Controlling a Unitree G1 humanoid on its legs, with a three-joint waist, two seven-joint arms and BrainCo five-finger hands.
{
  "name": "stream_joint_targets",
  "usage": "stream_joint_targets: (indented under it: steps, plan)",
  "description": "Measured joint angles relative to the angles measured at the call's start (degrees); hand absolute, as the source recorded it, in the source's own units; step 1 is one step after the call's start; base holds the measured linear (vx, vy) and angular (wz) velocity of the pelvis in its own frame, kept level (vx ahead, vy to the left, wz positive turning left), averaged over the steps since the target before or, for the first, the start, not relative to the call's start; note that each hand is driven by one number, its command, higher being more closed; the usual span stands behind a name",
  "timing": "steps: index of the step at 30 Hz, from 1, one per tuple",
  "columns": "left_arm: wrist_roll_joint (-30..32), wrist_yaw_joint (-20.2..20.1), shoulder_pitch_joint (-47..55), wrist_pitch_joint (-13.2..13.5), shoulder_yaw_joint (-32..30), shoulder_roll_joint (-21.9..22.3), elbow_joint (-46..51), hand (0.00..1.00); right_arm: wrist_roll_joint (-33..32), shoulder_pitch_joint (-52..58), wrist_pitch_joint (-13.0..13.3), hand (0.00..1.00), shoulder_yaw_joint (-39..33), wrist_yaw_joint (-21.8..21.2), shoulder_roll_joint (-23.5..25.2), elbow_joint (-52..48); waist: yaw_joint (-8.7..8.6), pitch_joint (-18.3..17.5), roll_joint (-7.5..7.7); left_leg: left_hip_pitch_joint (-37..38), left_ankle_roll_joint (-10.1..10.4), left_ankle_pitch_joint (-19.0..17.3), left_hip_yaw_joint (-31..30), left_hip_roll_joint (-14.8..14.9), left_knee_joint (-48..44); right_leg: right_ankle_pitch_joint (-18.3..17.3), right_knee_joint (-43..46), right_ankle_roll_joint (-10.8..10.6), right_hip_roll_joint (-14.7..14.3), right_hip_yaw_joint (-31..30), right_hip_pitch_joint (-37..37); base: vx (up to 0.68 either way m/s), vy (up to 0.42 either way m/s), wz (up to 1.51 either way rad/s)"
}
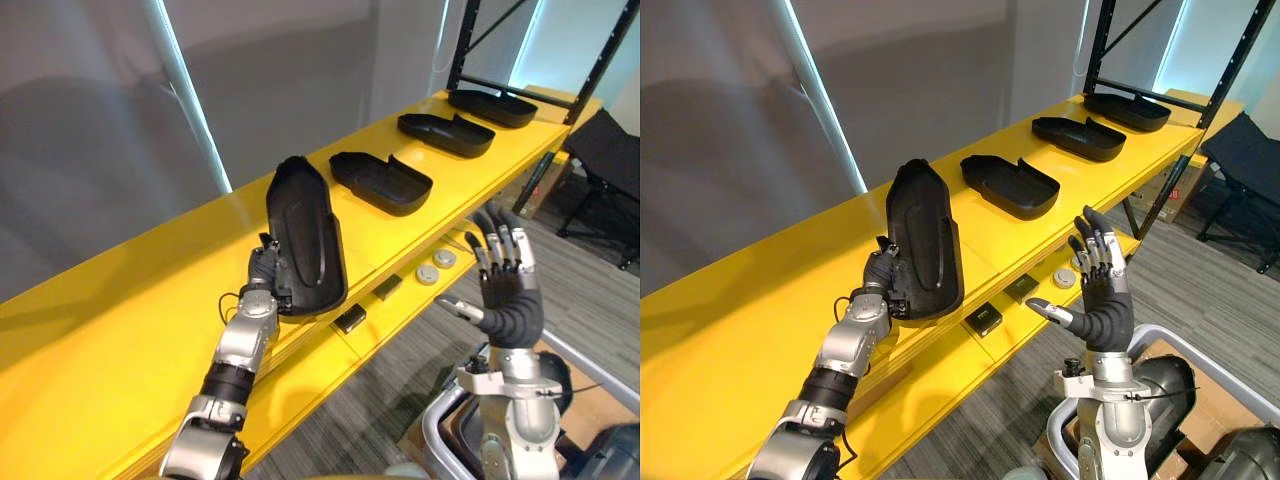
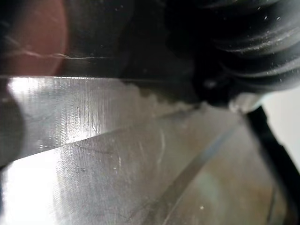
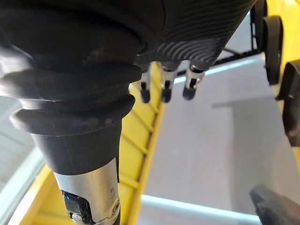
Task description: Walk over and take plastic housings, then place them on the shelf
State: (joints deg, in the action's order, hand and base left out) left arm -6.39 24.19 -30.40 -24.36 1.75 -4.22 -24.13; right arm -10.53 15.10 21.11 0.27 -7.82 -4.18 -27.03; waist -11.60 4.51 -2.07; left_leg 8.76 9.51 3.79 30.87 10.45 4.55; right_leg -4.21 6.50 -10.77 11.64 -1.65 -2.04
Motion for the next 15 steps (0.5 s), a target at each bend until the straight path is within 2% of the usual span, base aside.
stream_joint_targets:
  steps: [3, 8, 12, 15]
  plan:
    - [0.3, 2.1, -3.2, -2.5, -2.4, -0.9, -2.4, 1.00, 0.0, -0.1, -0.8, 0.00, 0.6, -0.6, -0.5, 0.0, -0.69, 0.3, -0.53, -0.2, 0.0, 0.1, 0.2, 0.0, 0.0, 0.0, 0.0, 0.0, 0.0, -0.2, 0.1, -0.04, -0.014, -0.02]
    - [3.4, 1.5, -8.8, -7.4, -6.3, -6.3, -6.9, 1.00, -1.0, 0.3, -1.6, 0.00, 2.1, -0.8, -1.7, 0.0, -1.97, 0.8, -1.42, -1.8, 0.0, 0.6, 0.4, 0.2, 0.0, -0.2, 0.2, -0.2, -0.3, -0.4, 1.7, -0.03, -0.010, 0.00]
    - [6.9, 0.0, -9.4, -8.7, -8.3, -7.7, -9.0, 1.00, -1.3, 0.4, -1.8, 0.00, 2.8, -0.8, -2.6, 0.0, -2.03, 1.2, -1.85, -1.7, 0.0, 0.7, 0.3, 0.5, 0.0, -0.2, 0.9, -0.2, -0.6, -0.6, 2.1, 0.01, -0.009, 0.02]
    - [7.0, -0.6, -9.5, -9.6, -9.3, -7.8, -10.6, 1.00, -2.2, 0.4, -2.5, 0.00, 4.4, -0.5, -3.0, 0.0, -2.01, 1.8, -1.98, -1.7, 0.0, 0.7, 0.2, 0.5, 0.0, -0.2, 0.9, -0.2, -0.6, -0.6, 2.2, 0.00, 0.000, 0.00]
